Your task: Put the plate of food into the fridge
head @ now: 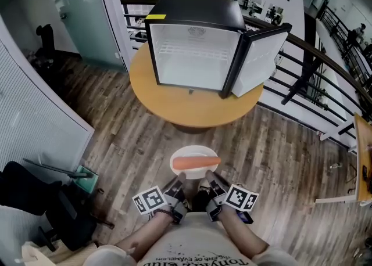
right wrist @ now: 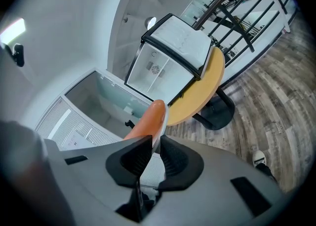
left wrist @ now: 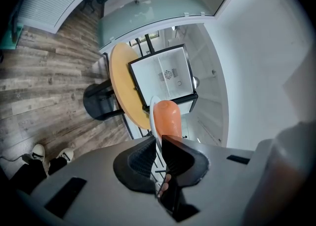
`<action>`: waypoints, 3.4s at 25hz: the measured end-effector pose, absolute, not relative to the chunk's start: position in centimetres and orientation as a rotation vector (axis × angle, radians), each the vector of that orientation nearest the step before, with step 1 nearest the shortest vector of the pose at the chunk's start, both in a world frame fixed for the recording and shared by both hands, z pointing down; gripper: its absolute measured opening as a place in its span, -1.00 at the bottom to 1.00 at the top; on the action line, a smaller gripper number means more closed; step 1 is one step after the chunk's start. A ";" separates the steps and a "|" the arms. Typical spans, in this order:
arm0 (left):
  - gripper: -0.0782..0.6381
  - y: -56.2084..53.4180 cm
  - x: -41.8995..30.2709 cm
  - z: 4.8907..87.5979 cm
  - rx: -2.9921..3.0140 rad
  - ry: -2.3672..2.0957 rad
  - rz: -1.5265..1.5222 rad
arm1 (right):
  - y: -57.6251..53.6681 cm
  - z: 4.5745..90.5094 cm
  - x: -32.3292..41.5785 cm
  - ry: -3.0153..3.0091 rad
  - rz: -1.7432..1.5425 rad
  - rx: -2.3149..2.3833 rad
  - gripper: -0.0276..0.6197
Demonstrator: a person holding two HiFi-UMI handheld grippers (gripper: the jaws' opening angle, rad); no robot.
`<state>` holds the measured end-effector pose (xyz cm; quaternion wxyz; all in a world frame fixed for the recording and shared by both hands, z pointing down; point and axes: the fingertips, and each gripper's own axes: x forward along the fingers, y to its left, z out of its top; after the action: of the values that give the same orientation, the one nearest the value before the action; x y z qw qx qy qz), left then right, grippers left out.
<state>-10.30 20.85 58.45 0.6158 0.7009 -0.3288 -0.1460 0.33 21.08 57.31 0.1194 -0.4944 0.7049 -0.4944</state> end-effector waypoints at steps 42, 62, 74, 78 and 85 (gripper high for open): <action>-0.65 -2.3 -2.4 57.2 1.595 -0.905 -0.424 | -3.7 56.0 8.3 2.205 -1.480 -1.270 -0.71; -0.64 -8.2 -4.8 56.2 1.647 -0.854 -0.325 | -8.6 55.2 6.1 2.096 -1.461 -1.342 -0.71; -0.65 -14.0 -4.6 53.1 1.669 -0.821 -0.370 | -14.0 52.1 6.3 2.075 -1.391 -1.336 -0.71; -0.65 -16.1 -4.3 51.7 1.664 -0.800 -0.406 | -16.1 50.7 6.5 2.067 -1.353 -1.331 -0.72; -0.65 -19.9 -4.2 50.2 1.693 -0.793 -0.416 | -19.6 49.4 6.6 2.046 -1.320 -1.342 -0.72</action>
<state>-4.16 -19.90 50.19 0.5756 0.7228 -0.3387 -0.1778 6.63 -19.58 49.39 0.1796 -0.4749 0.7239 -0.4671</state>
